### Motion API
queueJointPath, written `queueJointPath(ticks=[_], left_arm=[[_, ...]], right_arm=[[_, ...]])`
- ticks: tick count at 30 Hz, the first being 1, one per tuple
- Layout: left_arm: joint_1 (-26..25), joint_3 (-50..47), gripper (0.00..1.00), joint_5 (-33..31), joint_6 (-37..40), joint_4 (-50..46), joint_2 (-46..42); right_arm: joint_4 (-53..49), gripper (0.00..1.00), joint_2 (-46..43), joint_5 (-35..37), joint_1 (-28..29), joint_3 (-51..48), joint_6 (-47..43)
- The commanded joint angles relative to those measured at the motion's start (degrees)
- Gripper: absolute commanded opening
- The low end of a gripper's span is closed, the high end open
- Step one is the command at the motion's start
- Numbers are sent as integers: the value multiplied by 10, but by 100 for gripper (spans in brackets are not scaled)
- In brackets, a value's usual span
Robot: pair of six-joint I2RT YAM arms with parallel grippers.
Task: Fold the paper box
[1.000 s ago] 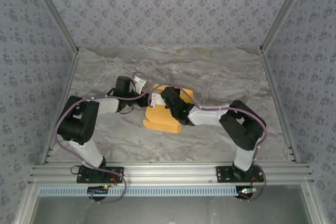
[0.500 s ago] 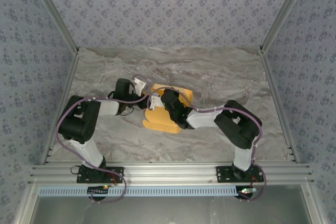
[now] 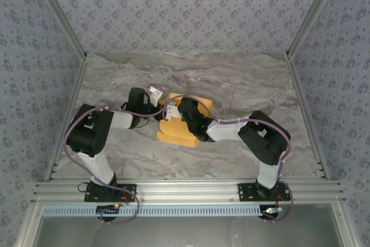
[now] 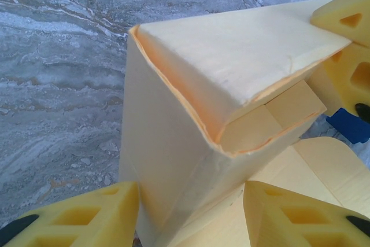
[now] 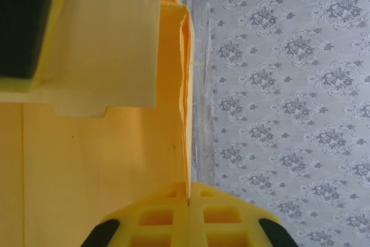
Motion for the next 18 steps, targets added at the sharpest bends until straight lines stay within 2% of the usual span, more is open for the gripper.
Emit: queueJointPath(ticks=[1,11,18], left_arm=[[-4,-4,50,-8,14,32,13],[-13,-18,46,-52,-2,92,27],[-17,-30,38,-83,-19,129,27]], right_arm=[[-35,0,-9,-16,-1,1,16],[-41,0,-6,-20,-3,5,21],[-38,0,-7,-24,-5,3,22]])
